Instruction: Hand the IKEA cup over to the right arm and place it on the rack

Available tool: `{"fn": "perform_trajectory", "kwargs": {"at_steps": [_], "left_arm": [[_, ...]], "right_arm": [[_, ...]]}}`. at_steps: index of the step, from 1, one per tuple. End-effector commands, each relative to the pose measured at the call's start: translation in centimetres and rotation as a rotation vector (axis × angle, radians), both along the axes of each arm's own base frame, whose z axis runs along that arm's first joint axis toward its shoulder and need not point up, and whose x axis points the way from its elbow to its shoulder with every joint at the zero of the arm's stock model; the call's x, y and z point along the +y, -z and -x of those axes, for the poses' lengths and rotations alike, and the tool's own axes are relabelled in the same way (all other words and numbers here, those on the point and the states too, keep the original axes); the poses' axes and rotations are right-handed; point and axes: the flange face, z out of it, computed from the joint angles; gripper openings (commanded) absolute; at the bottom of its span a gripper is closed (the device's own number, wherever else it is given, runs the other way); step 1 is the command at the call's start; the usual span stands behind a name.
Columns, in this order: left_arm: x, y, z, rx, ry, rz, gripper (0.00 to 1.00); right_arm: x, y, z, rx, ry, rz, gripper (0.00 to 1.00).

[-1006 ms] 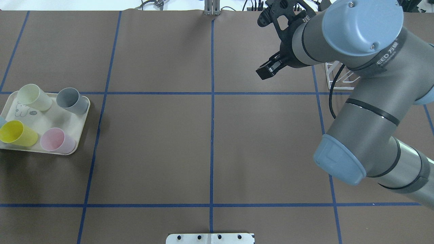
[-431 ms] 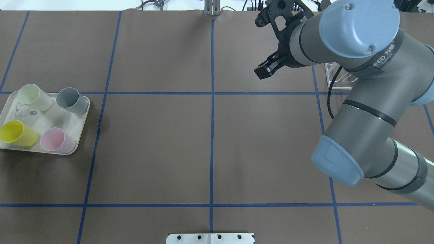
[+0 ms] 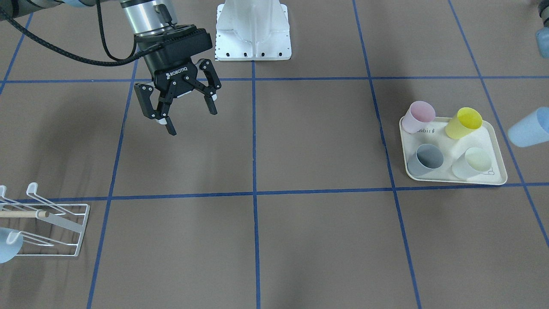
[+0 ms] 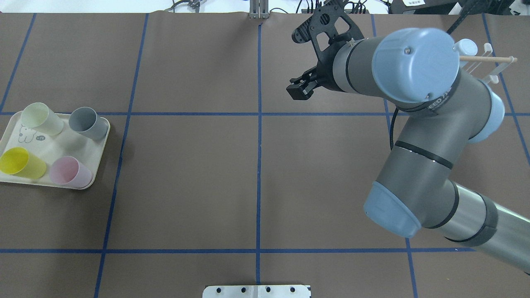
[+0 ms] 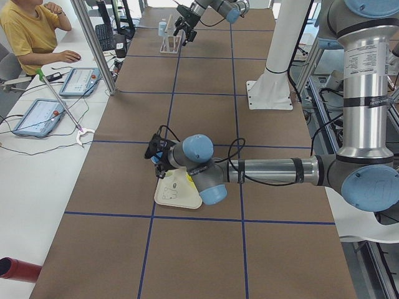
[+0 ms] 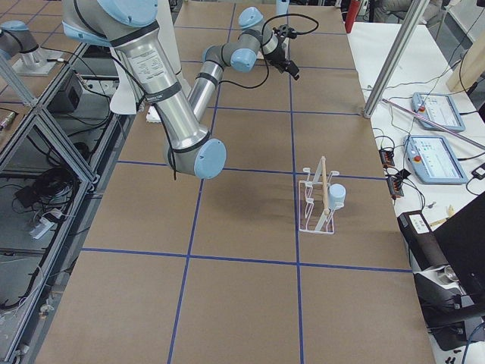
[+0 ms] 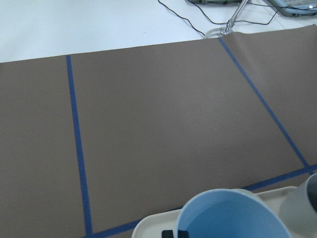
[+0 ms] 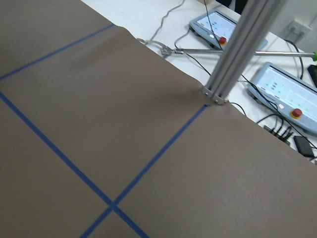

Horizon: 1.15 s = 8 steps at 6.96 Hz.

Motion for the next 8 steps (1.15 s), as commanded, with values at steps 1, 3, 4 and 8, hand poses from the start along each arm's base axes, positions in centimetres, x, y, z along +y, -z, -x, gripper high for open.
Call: {"fn": "perform_trajectory", "kwargs": {"at_steps": [1, 3, 4, 8], "left_arm": [[0.2, 11.4, -1.5, 0.251, -0.056, 0.123, 0.00], [0.5, 22.6, -8.3, 0.461, -0.177, 0.242, 0.00], [0.6, 26.8, -13.2, 0.528, -0.262, 0.303, 0.00], [2.7, 34.2, -26.4, 0.685, -0.299, 0.391, 0.00]], "right_arm": [[2.8, 0.8, 3.2, -0.125, 0.068, -0.093, 1.00], [3.6, 1.0, 3.4, -0.165, 0.086, -0.121, 1.00], [5.3, 0.6, 4.0, -0.205, 0.130, -0.213, 1.00], [8.8, 1.1, 4.5, -0.354, 0.174, -0.328, 0.98]]}}
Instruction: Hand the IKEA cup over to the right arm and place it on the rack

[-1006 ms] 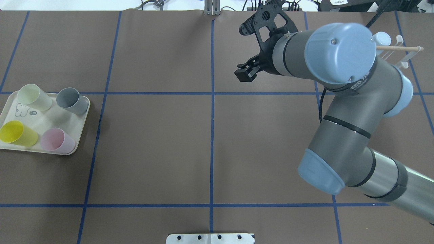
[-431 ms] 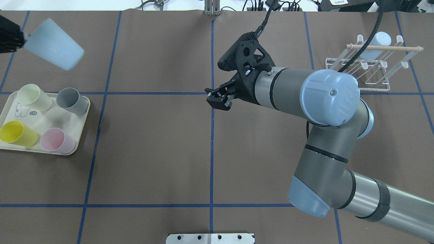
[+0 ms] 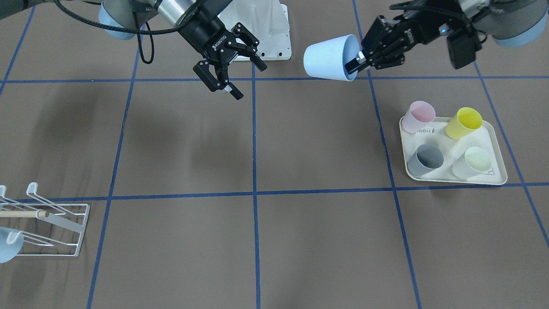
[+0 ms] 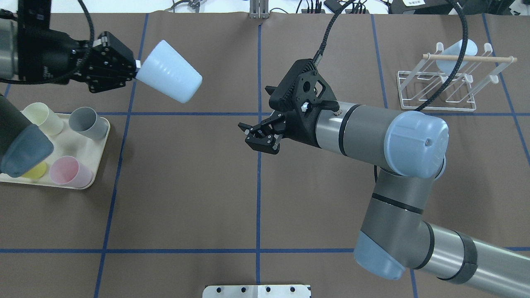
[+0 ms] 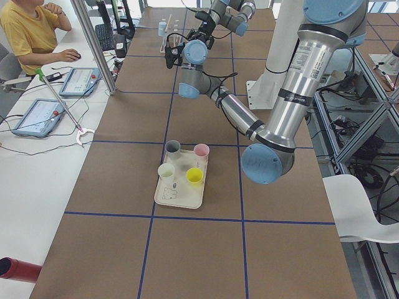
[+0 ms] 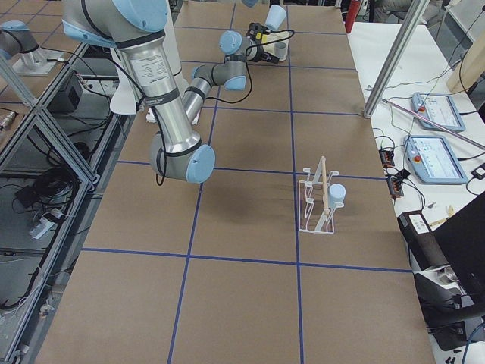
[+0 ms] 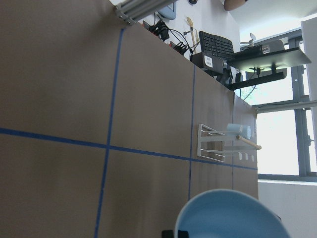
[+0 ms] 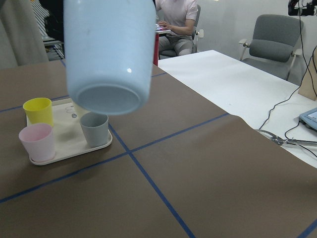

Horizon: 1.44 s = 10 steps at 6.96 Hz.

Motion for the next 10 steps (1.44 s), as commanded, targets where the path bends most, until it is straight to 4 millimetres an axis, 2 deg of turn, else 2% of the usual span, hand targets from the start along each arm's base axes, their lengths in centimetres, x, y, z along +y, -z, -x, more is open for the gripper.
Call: {"fn": "perform_trajectory", "kwargs": {"at_steps": [1, 2, 3, 4, 7, 10], "left_arm": [[0.4, 1.3, -2.2, 0.021, -0.011, 0.006, 0.00], [0.8, 2.3, -3.4, 0.043, -0.016, 0.021, 0.00], [1.3, 2.6, -5.0, 0.054, -0.009, 0.032, 0.00], [1.5, 2.5, -5.4, 0.054, -0.014, 0.035, 0.00], [1.7, 1.8, -5.4, 0.043, -0.015, 0.036, 0.00], [2.1, 2.0, -5.8, 0.044, -0.027, 0.031, 0.00]], "right_arm": [[1.7, 0.5, 0.6, -0.054, -0.058, -0.014, 0.99], [3.0, 0.8, 1.8, -0.056, -0.086, -0.019, 0.99], [3.2, 1.1, 1.7, -0.048, -0.080, -0.050, 0.99], [3.4, 1.4, 1.6, -0.055, -0.079, -0.056, 0.99], [3.5, 1.5, 1.5, -0.053, -0.073, -0.061, 0.99], [3.6, 1.7, 1.4, -0.056, -0.067, -0.065, 0.99]]}}
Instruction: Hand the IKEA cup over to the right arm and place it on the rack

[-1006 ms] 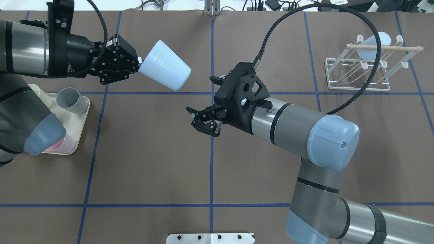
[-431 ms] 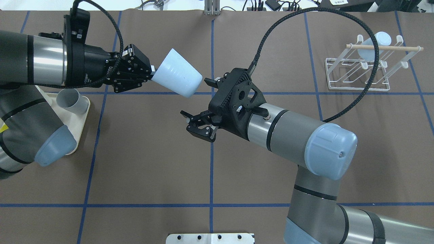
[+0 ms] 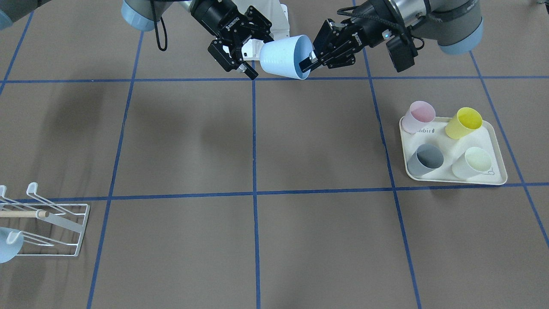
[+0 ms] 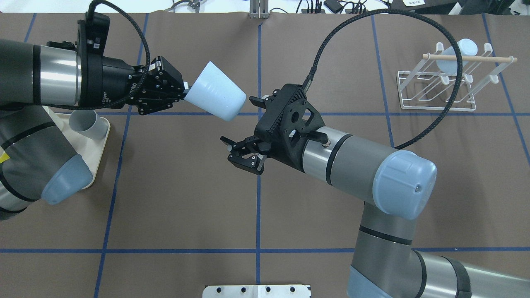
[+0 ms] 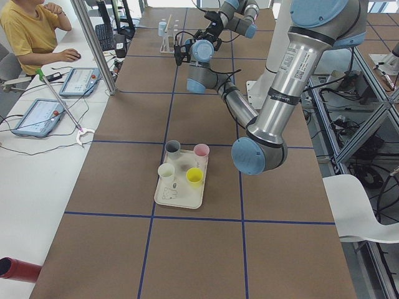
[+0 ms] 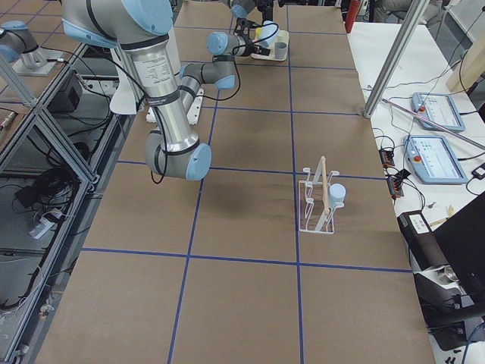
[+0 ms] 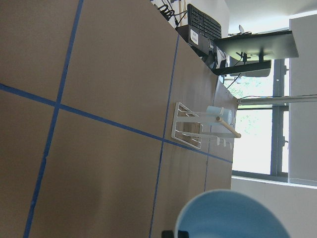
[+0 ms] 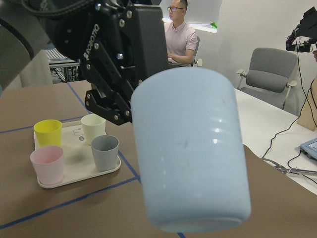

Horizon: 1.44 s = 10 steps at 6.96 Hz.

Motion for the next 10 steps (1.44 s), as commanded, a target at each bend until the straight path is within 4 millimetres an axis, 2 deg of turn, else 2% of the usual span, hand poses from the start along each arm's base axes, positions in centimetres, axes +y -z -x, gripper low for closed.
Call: {"fn": "perform_trajectory", "kwargs": {"at_steps": [1, 7, 10], "left_arm": [[0.35, -0.13, -0.72, -0.003, -0.013, 0.001, 0.00], [0.93, -0.08, -1.70, -0.011, -0.031, 0.006, 0.00], [0.93, 0.08, -1.70, -0.008, -0.031, 0.004, 0.00]], "right_arm": [[0.05, 0.24, -0.11, -0.005, 0.001, -0.003, 0.99], [0.21, 0.52, -0.32, -0.012, 0.001, -0.005, 0.98], [0.20, 0.60, -0.33, -0.013, -0.001, -0.006, 0.81]]}}
